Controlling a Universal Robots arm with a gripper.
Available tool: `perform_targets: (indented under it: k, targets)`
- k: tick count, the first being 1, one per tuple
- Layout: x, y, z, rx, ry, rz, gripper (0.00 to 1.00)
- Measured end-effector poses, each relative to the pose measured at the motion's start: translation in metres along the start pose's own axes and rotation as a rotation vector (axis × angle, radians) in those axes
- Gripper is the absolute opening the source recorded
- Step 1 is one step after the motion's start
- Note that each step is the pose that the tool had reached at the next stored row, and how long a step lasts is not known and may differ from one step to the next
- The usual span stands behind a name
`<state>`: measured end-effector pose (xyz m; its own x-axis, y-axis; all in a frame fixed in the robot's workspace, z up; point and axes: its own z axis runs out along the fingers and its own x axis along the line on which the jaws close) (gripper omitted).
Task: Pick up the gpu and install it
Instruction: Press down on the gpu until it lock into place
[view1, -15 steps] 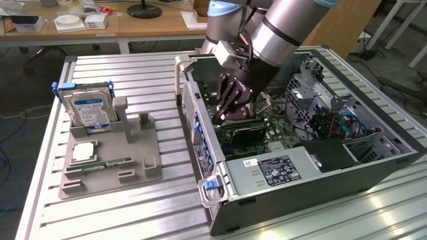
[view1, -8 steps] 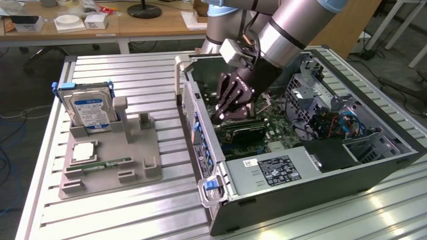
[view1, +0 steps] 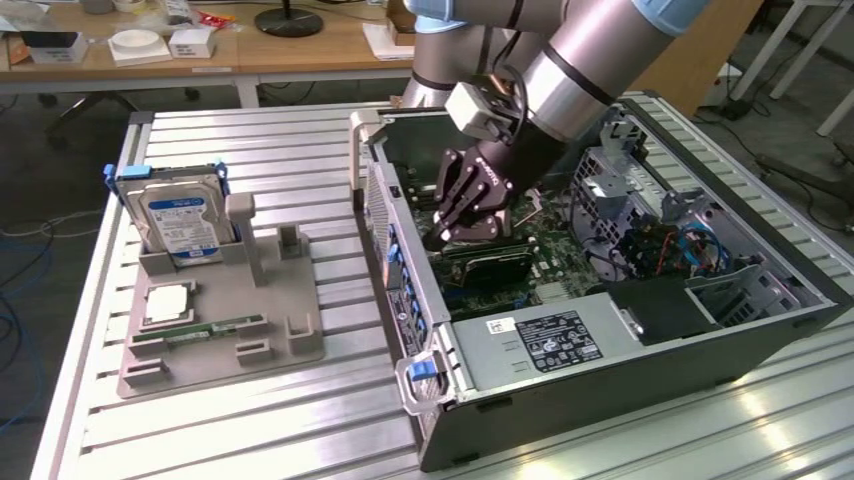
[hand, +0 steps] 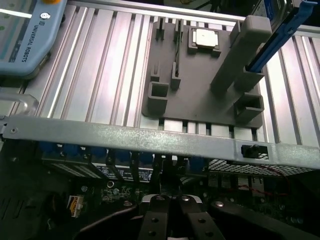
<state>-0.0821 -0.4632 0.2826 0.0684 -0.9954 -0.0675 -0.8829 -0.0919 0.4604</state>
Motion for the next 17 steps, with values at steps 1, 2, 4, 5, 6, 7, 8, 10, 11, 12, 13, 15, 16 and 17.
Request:
perform_targets:
  k: [1, 2, 4, 5, 6, 7, 8, 10, 11, 12, 13, 15, 16, 17]
  targets:
    - [0.0001, -0.0008, 0.0, -0.0016, 0.0, 0.0, 0.1]
    - [0.0002, -0.0012, 0.0004, -0.005, -0.0004, 0.0, 0.1]
    - [0.0001, -0.0017, 0.0013, -0.0279, -0.0026, 0.001, 0.1]
    - [0.0, -0.0019, 0.0016, -0.0423, -0.0039, 0.001, 0.1]
    - [0.0, -0.002, 0.0019, -0.0534, -0.005, 0.002, 0.1]
    - [0.0, -0.0022, 0.0019, -0.0563, -0.0054, 0.002, 0.1]
    - [0.0, -0.0022, 0.002, -0.0564, -0.0054, 0.003, 0.1]
    - [0.0, -0.0022, 0.0021, -0.0565, -0.0055, 0.003, 0.1]
    - [0.0, -0.0024, 0.0022, -0.0564, -0.0056, 0.002, 0.1]
    - [0.0, -0.0026, 0.0026, -0.0563, -0.0058, 0.002, 0.1]
    - [0.0, -0.0029, 0.0033, -0.0565, -0.0059, 0.002, 0.1]
    - [0.0001, -0.0033, 0.0046, -0.0572, -0.0056, 0.002, 0.1]
    - [0.0001, -0.0033, 0.0051, -0.0574, -0.0056, 0.002, 0.1]
    - [0.0002, -0.0032, 0.0053, -0.0576, -0.0055, 0.002, 0.1]
